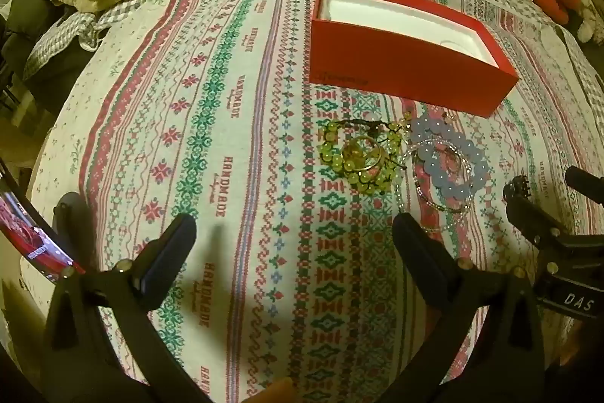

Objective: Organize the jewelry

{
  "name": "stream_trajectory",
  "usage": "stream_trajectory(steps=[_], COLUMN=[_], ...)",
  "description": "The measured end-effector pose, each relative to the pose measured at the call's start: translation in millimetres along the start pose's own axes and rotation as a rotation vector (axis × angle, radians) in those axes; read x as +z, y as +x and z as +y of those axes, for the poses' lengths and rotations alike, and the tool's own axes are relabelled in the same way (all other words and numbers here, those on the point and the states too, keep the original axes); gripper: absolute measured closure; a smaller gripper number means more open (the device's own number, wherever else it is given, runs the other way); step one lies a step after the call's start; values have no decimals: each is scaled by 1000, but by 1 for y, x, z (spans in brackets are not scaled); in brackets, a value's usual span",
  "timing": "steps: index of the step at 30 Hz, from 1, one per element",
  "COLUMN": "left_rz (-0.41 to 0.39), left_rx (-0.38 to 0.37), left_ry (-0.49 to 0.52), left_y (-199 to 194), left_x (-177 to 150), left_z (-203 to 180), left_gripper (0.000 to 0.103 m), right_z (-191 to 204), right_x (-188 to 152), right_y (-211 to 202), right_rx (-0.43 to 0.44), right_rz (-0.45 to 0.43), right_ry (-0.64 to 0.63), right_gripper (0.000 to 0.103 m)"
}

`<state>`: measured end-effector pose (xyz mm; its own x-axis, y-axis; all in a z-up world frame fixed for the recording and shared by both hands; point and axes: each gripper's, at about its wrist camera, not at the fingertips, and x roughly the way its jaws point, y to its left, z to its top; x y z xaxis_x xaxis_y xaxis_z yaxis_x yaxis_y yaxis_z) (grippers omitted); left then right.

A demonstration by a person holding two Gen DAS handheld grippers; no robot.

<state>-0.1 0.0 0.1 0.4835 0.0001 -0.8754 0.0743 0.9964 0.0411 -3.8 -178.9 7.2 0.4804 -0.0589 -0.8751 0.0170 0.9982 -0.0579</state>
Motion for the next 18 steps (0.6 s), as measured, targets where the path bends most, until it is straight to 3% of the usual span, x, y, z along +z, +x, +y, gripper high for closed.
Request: stream_trajectory(steps=[18], left_rz=[-2], left_rx=[0], left_ry=[-1], left_y=[-4], left_x=[7], left_z=[4], left_gripper=[0], right_z=[-1], right_x=[0], right_y=[4], right_rx=[15], right_rz=[13], right_ry=[13], right_gripper=[0])
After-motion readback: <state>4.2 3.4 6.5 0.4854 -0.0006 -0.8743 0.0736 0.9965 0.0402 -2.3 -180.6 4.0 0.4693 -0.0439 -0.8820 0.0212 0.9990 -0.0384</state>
